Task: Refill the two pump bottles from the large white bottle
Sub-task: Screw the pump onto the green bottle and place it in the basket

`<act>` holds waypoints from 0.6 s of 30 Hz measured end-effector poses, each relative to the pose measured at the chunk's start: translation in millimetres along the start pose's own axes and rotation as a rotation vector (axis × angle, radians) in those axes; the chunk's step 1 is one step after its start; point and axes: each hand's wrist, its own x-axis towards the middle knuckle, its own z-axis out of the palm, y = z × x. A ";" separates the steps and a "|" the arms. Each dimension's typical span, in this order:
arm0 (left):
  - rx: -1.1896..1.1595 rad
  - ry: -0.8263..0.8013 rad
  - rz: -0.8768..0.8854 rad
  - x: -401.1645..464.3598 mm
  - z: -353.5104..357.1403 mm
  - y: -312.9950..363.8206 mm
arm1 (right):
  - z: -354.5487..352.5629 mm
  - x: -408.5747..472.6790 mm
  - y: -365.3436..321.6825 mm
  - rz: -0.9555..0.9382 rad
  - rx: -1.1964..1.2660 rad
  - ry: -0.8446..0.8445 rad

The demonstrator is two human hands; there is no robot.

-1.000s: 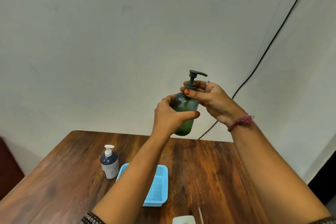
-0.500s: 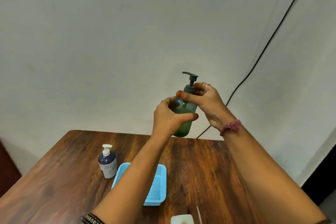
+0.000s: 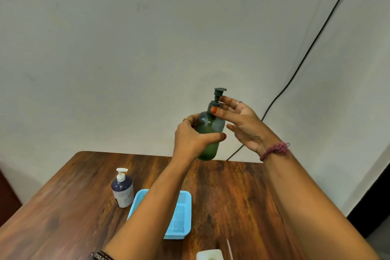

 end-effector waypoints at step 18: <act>-0.003 0.023 -0.012 -1.4 2.5 -8.6 | 18.1 -3.8 11.2 -0.110 -0.070 0.252</act>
